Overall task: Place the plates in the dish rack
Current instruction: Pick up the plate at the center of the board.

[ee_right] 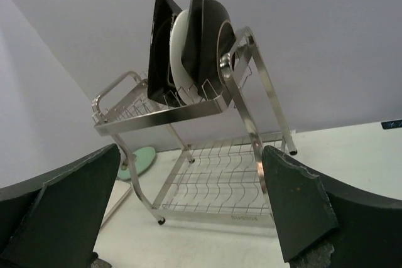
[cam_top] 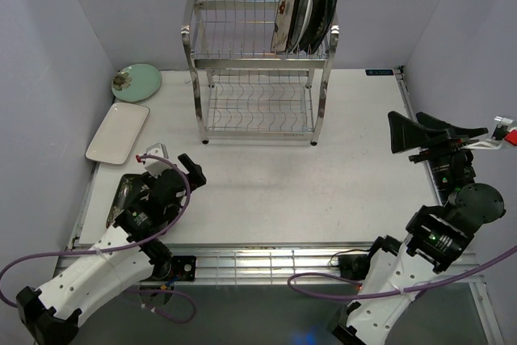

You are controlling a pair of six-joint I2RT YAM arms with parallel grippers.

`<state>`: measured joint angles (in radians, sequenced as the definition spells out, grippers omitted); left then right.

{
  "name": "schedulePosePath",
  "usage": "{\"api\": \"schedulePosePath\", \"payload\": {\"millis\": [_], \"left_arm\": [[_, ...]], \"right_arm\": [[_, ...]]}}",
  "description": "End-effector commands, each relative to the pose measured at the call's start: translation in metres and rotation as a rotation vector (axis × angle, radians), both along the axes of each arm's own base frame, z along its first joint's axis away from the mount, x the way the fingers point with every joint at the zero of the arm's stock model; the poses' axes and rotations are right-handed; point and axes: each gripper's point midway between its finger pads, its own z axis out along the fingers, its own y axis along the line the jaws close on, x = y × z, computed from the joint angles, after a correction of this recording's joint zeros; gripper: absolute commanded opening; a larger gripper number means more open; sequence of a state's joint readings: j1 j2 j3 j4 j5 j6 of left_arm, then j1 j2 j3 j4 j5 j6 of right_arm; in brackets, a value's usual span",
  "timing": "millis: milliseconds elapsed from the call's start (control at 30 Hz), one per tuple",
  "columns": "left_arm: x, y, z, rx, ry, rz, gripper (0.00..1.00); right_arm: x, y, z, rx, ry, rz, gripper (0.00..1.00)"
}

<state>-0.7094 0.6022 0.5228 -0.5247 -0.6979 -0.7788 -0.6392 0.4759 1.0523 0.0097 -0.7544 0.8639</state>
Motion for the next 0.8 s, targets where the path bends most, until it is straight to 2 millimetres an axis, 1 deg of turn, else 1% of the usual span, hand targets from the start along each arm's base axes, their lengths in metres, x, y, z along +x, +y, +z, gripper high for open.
{"api": "schedulePosePath", "payload": {"millis": [0, 33, 100, 200, 233, 300, 333, 400, 433, 533, 567, 667, 767], "left_arm": [[-0.001, 0.011, -0.001, -0.009, -0.006, 0.076, 0.98], [-0.002, 0.014, -0.004, 0.002, 0.005, 0.092, 0.98], [-0.001, 0.015, -0.003, -0.007, 0.009, 0.111, 0.98], [-0.001, 0.016, -0.009, 0.009, 0.037, 0.127, 0.98], [-0.001, 0.016, -0.010, 0.018, 0.046, 0.130, 0.98], [0.001, 0.017, -0.015, 0.034, 0.071, 0.151, 0.98], [0.001, 0.017, -0.016, 0.048, 0.083, 0.153, 0.98], [0.004, 0.014, -0.018, 0.075, 0.106, 0.151, 0.98], [0.004, 0.014, -0.020, 0.090, 0.121, 0.150, 0.98], [0.006, 0.014, -0.026, 0.136, 0.159, 0.161, 0.98], [0.007, 0.014, -0.027, 0.144, 0.166, 0.164, 0.98], [0.008, 0.015, -0.031, 0.166, 0.189, 0.181, 0.98], [0.007, 0.018, -0.032, 0.176, 0.194, 0.200, 0.98]], "right_arm": [[-0.007, 0.012, -0.020, -0.052, 0.007, 0.051, 1.00], [-0.004, 0.010, -0.028, -0.059, 0.021, 0.045, 1.00], [0.001, 0.005, -0.051, -0.025, 0.087, 0.037, 0.99], [0.008, 0.001, -0.075, -0.012, 0.140, 0.045, 0.99], [0.014, -0.003, -0.089, -0.004, 0.171, 0.048, 0.99], [0.020, -0.007, -0.106, 0.014, 0.213, 0.050, 1.00], [0.025, -0.010, -0.122, 0.033, 0.247, 0.061, 1.00], [0.030, -0.013, -0.139, 0.044, 0.278, 0.071, 1.00], [0.034, -0.016, -0.154, 0.065, 0.309, 0.075, 1.00], [0.038, -0.019, -0.172, 0.065, 0.334, 0.075, 1.00], [0.039, -0.020, -0.182, 0.074, 0.350, 0.079, 1.00], [0.038, -0.018, -0.196, 0.081, 0.371, 0.095, 1.00], [0.036, -0.018, -0.204, 0.074, 0.384, 0.086, 1.00]]}}
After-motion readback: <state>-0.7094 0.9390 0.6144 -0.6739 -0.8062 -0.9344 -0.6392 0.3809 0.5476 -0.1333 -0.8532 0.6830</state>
